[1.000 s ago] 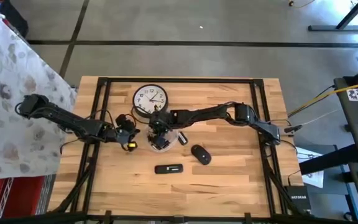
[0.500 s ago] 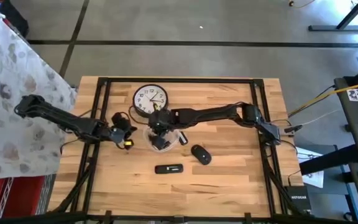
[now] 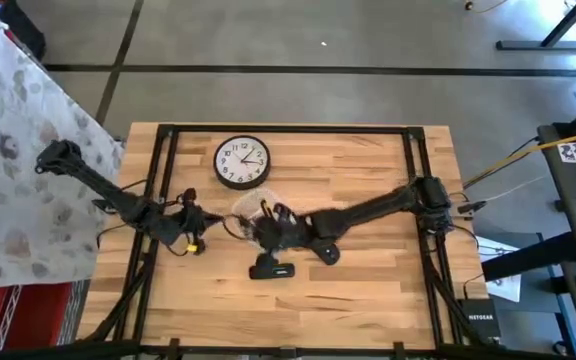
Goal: Insert battery
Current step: Insert the silver battery into the remote control
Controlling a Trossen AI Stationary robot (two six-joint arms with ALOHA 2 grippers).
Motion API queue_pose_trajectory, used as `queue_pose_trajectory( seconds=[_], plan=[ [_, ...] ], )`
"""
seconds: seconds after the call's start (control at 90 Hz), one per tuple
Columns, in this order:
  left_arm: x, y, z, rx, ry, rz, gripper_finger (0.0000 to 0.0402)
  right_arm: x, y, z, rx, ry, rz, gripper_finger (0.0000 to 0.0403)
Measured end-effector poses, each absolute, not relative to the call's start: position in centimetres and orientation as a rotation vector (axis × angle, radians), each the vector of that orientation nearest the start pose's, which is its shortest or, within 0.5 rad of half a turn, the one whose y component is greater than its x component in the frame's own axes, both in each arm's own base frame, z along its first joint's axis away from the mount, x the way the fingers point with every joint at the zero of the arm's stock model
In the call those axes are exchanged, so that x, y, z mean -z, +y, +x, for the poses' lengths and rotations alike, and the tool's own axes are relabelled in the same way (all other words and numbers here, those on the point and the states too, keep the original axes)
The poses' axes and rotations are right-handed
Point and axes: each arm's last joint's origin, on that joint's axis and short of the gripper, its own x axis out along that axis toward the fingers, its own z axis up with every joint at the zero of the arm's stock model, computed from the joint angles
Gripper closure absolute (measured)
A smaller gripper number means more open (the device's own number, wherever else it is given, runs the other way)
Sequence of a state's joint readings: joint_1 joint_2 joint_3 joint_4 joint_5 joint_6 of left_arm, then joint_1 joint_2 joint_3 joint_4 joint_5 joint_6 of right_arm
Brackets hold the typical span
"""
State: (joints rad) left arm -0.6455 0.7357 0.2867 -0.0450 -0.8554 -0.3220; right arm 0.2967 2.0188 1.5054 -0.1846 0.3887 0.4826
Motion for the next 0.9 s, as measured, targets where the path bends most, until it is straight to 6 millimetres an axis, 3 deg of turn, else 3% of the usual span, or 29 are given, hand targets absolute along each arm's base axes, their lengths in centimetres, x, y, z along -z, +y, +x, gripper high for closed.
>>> queue_pose_trajectory(
  seconds=[0.211, 0.378, 0.511, 0.733, 0.9],
  plan=[
    [-20.9, -10.4, 12.8, -0.096, 0.114, 0.1, 0.0402, -20.4, 15.4, 41.4, 0.174, 0.129, 0.434, 0.0403],
    [-21.7, -12.3, 13.7, 0.06, -0.018, 0.176, 0.0394, -20.5, 15.3, 40.1, 0.157, -0.089, 0.481, 0.0403],
    [-21.2, -13.4, 15.0, 0.117, -0.049, 0.341, 0.0348, -21.4, 15.1, 40.0, 0.144, -0.178, 0.483, 0.0403],
    [-21.1, -15.2, 18.1, 0.002, 0.01, 0.63, 0.0245, -22.5, 15.2, 40.2, 0.137, -0.232, 0.484, 0.0403],
    [-21.2, -16.3, 20.2, -0.246, 0.126, 0.792, 0.0212, -22.6, 15.3, 40.3, 0.138, -0.232, 0.481, 0.0403]
  ],
)
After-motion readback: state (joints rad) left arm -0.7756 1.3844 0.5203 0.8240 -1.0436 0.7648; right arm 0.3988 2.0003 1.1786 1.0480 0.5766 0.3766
